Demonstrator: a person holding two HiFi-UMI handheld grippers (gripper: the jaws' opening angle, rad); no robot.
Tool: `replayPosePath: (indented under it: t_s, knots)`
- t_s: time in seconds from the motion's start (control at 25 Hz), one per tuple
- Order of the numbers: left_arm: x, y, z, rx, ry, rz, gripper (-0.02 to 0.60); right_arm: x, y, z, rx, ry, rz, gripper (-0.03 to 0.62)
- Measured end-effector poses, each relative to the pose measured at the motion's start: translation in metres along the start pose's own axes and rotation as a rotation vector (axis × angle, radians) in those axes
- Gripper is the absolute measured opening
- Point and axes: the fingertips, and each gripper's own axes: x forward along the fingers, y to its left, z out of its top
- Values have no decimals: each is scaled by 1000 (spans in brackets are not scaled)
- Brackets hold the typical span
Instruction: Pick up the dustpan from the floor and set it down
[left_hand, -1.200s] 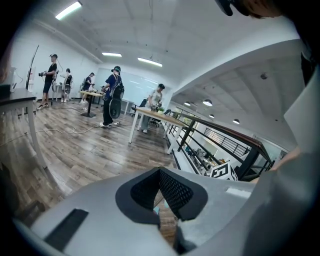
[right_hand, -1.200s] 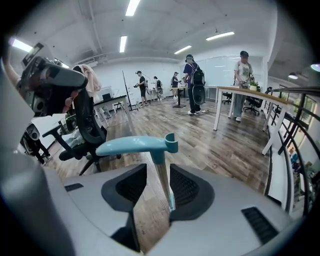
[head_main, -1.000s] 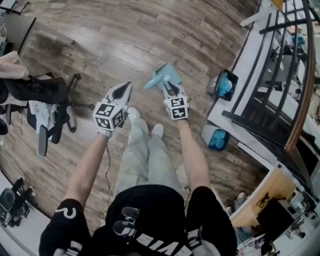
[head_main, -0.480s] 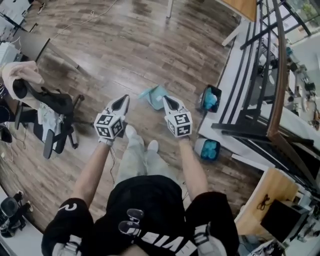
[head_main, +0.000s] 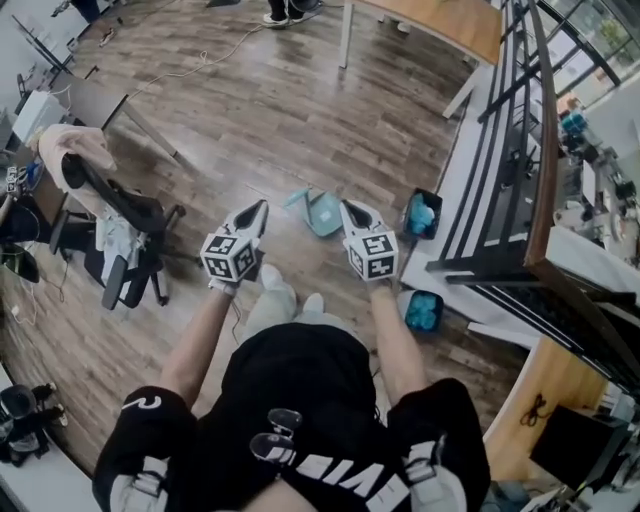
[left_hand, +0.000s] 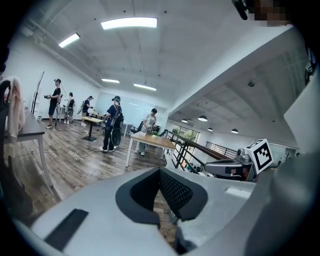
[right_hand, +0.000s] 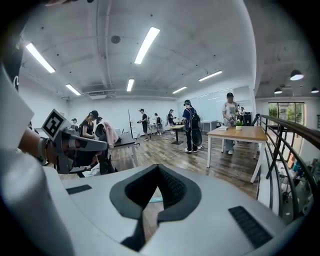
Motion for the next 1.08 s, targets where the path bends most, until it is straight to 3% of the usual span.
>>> replayPosePath:
  t_s: [1.08]
  knots:
    - [3,-25,9,38,7,-50,-3,-21,0,0,12,-8,-27,-5]
